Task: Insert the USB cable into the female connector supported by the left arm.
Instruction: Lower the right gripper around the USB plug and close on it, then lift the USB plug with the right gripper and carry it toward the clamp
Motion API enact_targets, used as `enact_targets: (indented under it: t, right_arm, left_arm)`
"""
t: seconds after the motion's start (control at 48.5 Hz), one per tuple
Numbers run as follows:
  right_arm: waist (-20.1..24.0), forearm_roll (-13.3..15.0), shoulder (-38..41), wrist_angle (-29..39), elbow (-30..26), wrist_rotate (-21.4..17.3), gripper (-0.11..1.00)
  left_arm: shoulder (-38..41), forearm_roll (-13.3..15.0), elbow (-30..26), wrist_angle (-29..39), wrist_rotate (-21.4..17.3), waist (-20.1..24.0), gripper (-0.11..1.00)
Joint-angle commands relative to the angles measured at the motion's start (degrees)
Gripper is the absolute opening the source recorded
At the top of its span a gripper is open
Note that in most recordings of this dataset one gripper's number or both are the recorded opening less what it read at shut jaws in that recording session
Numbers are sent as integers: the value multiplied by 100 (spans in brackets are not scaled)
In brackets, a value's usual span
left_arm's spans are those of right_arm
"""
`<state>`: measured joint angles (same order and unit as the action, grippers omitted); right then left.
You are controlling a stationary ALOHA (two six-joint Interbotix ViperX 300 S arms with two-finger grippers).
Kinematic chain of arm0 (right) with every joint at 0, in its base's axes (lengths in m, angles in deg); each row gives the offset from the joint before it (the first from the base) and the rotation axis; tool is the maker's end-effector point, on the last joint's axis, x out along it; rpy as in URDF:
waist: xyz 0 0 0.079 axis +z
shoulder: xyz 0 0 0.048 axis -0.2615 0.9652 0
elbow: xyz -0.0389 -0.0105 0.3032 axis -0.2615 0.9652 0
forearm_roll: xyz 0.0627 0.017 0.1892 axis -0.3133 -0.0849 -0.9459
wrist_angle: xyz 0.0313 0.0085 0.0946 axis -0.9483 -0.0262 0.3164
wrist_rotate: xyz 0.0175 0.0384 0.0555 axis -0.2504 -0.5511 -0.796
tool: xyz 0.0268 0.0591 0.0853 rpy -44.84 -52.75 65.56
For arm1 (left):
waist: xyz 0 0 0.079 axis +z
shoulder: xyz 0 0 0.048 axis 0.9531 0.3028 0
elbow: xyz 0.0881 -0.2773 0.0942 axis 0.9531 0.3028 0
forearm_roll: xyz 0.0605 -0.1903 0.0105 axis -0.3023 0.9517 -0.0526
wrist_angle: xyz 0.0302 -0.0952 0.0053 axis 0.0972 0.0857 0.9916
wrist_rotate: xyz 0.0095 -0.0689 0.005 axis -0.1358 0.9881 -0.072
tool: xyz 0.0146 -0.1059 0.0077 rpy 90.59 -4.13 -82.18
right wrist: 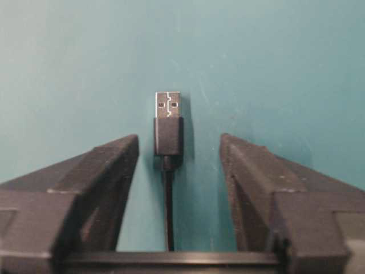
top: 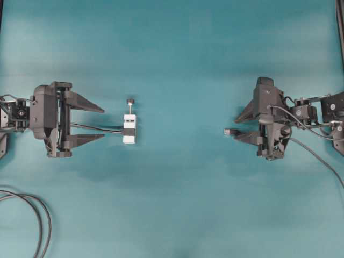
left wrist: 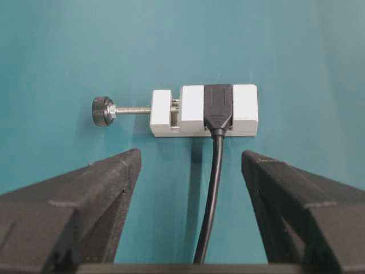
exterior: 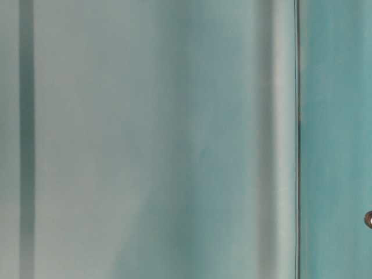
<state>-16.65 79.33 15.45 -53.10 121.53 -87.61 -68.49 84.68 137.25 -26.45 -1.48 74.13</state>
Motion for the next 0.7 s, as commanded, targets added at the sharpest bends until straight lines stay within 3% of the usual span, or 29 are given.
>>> enact_targets:
  t: [0.0,0.186,0.681]
  right_arm:
    - [70,18,-35,-44,-44,-9,54]
    - [132,18,-26,-44,-44,-26,38]
    - [281,18,396,-35,-132,-123,36]
  left_arm:
    - [-26,-18,-79,-70,-62,0,80]
    - [-26,-9,-79,-62,-62,0,80]
    - [-26,-18,-44,-35,-62,0,80]
